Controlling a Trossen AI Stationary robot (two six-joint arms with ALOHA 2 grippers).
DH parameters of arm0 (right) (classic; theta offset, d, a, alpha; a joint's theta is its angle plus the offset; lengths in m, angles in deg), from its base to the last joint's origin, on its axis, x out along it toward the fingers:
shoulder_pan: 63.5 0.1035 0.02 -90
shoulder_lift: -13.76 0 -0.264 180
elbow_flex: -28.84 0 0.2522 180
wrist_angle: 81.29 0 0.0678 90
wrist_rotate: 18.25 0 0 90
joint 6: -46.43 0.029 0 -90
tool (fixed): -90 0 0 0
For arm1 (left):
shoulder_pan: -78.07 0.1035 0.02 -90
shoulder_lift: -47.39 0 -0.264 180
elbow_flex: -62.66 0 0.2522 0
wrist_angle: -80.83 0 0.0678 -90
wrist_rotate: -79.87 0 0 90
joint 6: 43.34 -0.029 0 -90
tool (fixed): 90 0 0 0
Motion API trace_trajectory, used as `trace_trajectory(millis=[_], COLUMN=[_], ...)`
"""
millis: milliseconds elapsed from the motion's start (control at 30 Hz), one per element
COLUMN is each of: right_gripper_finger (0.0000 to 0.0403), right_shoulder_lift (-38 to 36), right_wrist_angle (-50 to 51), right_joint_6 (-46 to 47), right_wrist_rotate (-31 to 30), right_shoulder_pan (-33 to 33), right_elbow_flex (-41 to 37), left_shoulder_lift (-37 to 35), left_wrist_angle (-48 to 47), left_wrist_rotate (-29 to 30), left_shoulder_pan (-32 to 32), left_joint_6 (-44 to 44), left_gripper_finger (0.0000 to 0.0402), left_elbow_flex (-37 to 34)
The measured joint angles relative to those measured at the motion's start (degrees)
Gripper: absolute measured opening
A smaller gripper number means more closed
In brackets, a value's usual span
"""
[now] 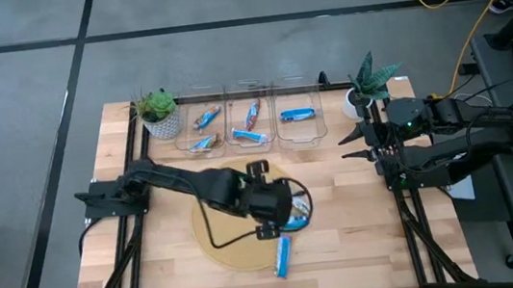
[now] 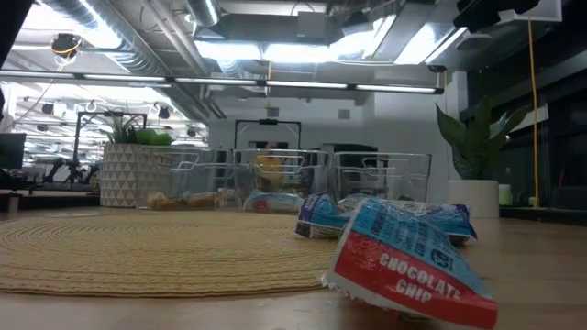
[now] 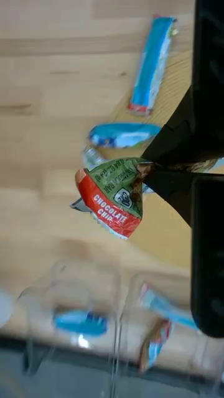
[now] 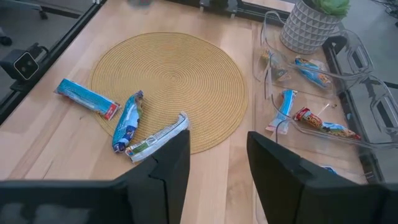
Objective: Pick and place Granola Bars by type
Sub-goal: Put the red granola bar into the middle transparent bin
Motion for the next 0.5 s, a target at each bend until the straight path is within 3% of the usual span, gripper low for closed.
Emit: trace_trajectory(millis=[300,500], right_gripper_finger=[0.0161,0.0161], right_shoulder_lift=[0.0,0.0], right_wrist_angle=[0.0,-0.7], right_joint_6=[-0.2,3.0], right_wrist_rotate=[0.0,0.0], right_shoulder_pan=[0.0,0.0], right_elbow_flex=[0.0,0.0], left_shoulder_lift=[-6.4,-8.7], left_wrist_angle=[0.4,0.5], left_wrist_rotate=[8.2,9.2], left_shoulder_pan=[1.9,5.3], left_joint_6=[-0.1,-0.1], left_gripper_finger=[0.0004,0.0004], left_elbow_flex=[0.0,0.0])
